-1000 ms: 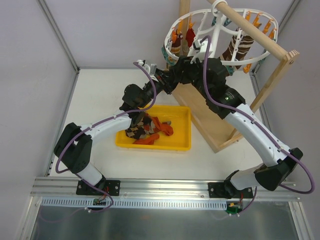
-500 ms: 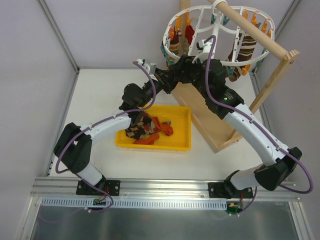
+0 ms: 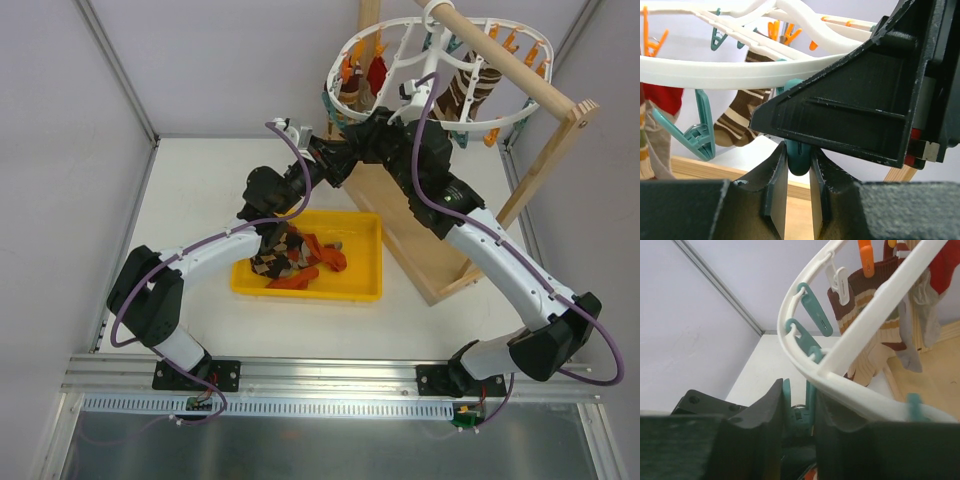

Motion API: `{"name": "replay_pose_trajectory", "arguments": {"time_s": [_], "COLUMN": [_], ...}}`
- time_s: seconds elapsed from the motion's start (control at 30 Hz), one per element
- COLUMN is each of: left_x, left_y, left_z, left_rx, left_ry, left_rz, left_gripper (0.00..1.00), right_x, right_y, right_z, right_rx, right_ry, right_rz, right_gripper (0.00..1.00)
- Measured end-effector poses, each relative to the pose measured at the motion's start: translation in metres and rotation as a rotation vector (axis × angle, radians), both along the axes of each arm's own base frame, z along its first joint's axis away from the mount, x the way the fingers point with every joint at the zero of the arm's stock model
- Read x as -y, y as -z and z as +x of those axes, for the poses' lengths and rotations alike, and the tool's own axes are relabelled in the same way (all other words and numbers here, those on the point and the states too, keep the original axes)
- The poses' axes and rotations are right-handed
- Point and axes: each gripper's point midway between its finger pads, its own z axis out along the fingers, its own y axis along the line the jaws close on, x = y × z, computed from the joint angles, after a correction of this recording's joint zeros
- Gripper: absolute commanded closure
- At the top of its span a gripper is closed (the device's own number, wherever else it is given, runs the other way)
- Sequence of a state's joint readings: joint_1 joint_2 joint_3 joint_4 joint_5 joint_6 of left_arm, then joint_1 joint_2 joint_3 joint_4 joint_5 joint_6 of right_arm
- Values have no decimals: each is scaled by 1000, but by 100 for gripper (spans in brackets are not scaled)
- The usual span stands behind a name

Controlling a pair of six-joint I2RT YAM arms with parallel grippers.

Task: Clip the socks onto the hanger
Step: Open the clamp at the hanger, then pick up the sock from the bin.

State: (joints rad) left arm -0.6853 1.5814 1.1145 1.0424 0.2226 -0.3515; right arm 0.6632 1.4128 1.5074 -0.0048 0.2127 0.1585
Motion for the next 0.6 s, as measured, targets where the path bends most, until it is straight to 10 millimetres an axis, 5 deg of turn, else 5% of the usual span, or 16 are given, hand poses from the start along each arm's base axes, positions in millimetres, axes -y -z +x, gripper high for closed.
{"name": "replay_pose_trajectory", "arguments": {"time_s": [0.17,0.43,0.6], "left_x": [0,-14,-47], "left_y": [1,6,-5], "left_z": [0,-24,-55], "left_rx": [-3,-40,-84], "left_ry": [1,54,41], "left_rz": [3,36,72], "left_gripper": [89,34,25], "right_x": [1,22,33], "right_y": [-1,2,4], "right_z": [1,21,31], "right_rx": [-6,5,8], "right_ry": [10,93,136], "right_rz": [18,-1,-27], "right_gripper": [99,99,99]}}
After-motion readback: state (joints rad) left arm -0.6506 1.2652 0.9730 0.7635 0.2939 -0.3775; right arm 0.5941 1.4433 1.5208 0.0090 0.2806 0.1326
